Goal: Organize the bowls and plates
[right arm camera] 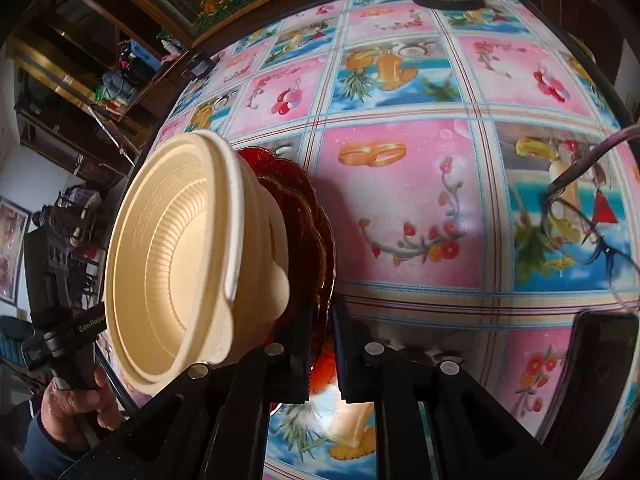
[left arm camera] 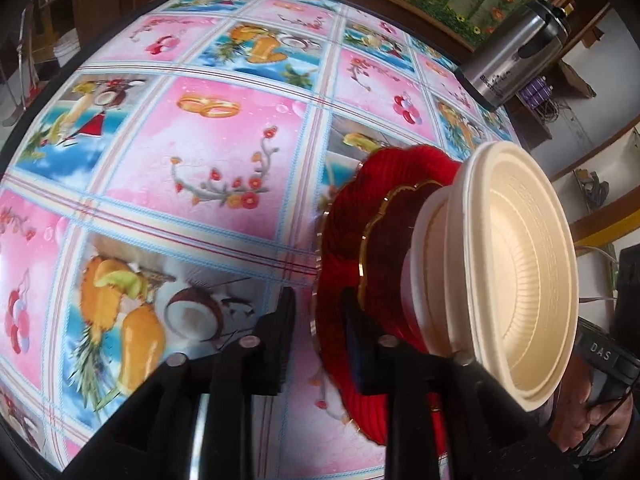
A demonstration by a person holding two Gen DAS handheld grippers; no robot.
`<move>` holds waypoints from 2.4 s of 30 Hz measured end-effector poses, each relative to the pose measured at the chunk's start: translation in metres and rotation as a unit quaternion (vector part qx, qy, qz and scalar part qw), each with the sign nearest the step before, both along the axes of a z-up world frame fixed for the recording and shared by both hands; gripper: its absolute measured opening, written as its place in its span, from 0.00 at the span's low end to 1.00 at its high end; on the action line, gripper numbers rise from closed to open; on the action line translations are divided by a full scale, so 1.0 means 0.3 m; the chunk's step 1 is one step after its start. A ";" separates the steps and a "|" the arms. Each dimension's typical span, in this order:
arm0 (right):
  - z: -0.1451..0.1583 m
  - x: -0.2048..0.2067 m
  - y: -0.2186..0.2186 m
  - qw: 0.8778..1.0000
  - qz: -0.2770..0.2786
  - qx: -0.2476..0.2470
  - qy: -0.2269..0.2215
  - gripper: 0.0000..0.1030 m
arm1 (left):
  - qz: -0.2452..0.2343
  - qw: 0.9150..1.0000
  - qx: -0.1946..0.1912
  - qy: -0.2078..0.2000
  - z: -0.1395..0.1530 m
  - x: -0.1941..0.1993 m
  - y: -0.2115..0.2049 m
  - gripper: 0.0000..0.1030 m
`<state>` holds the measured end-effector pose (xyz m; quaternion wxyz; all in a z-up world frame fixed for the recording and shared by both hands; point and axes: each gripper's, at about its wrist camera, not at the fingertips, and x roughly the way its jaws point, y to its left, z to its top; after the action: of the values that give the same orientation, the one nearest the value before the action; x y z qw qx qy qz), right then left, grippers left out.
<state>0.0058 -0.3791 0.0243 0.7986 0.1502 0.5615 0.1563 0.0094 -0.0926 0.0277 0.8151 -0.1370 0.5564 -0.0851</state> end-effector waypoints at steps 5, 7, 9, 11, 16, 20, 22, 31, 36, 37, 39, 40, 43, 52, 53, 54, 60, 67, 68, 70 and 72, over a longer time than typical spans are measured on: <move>0.044 -0.045 -0.022 1.000 0.005 -0.018 -0.016 0.16 | 0.025 1.000 0.002 -0.016 0.030 -0.053 0.046 0.57; 0.059 -0.063 -0.031 1.000 0.001 -0.019 -0.018 0.18 | 0.025 0.999 0.013 -0.025 0.048 -0.083 0.046 0.59; 0.075 -0.093 -0.041 0.999 -0.001 -0.024 -0.023 0.20 | 0.021 0.999 0.023 -0.038 0.069 -0.124 0.039 0.64; 0.089 -0.132 -0.046 0.999 0.001 -0.030 -0.029 0.24 | 0.016 0.998 0.036 -0.051 0.088 -0.167 0.030 0.68; 0.114 -0.219 -0.017 0.997 0.023 -0.054 -0.046 0.48 | 0.000 0.990 0.097 -0.097 0.123 -0.318 -0.013 0.78; 0.135 -0.270 0.017 0.994 0.045 -0.076 -0.066 0.57 | -0.037 0.983 0.126 -0.128 0.155 -0.394 -0.073 0.85; 0.146 -0.289 0.032 0.993 0.054 -0.080 -0.074 0.57 | -0.044 0.980 0.128 -0.147 0.179 -0.426 -0.085 0.85; 0.210 -0.358 0.094 0.985 0.086 -0.083 -0.124 0.63 | -0.023 0.967 0.171 -0.187 0.287 -0.492 -0.070 0.98; 0.248 -0.399 0.130 0.977 0.108 -0.092 -0.159 0.71 | -0.031 0.958 0.207 -0.198 0.318 -0.515 -0.109 1.00; 0.255 -0.407 0.135 0.975 0.111 -0.096 -0.167 0.74 | -0.032 0.956 0.212 -0.199 0.318 -0.516 -0.114 1.00; 0.263 -0.420 0.143 0.973 0.115 -0.093 -0.176 0.81 | -0.035 0.954 0.220 -0.202 0.326 -0.525 -0.124 1.00; 0.269 -0.428 0.145 0.972 0.118 -0.088 -0.182 0.86 | -0.035 0.953 0.220 -0.205 0.332 -0.528 -0.126 1.00; 0.279 -0.443 0.148 0.970 0.121 -0.083 -0.193 0.92 | -0.031 0.952 0.231 -0.200 0.344 -0.520 -0.129 1.00; 0.276 -0.441 0.128 0.973 0.110 -0.058 -0.196 0.98 | -0.038 0.941 0.270 -0.202 0.363 -0.518 -0.166 1.00; 0.273 -0.441 0.130 0.973 0.111 -0.054 -0.196 0.98 | -0.037 0.940 0.271 -0.202 0.364 -0.518 -0.169 1.00; 0.271 -0.442 0.130 0.973 0.114 -0.043 -0.198 0.99 | -0.037 0.941 0.272 -0.197 0.360 -0.515 -0.171 1.00; 0.247 -0.430 0.118 0.976 0.114 0.015 -0.186 0.99 | -0.025 0.950 0.264 -0.162 0.346 -0.492 -0.159 1.00; 0.249 -0.430 0.134 0.973 0.126 0.012 -0.194 0.99 | -0.017 0.950 0.270 -0.156 0.341 -0.487 -0.158 1.00; 0.248 -0.429 0.134 0.973 0.126 0.011 -0.194 0.99 | -0.015 0.949 0.275 -0.155 0.340 -0.486 -0.158 1.00; 0.245 -0.427 0.135 0.973 0.128 0.011 -0.193 0.99 | -0.014 0.948 0.279 -0.154 0.338 -0.484 -0.158 1.00; 0.243 -0.425 0.133 0.973 0.128 0.012 -0.192 0.99 | -0.014 0.948 0.279 -0.154 0.337 -0.484 -0.159 1.00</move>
<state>-0.1217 -0.3390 0.0971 0.8630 0.0539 0.4103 0.2898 -0.1357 -0.1402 0.1290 0.8953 0.1182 0.4274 0.0420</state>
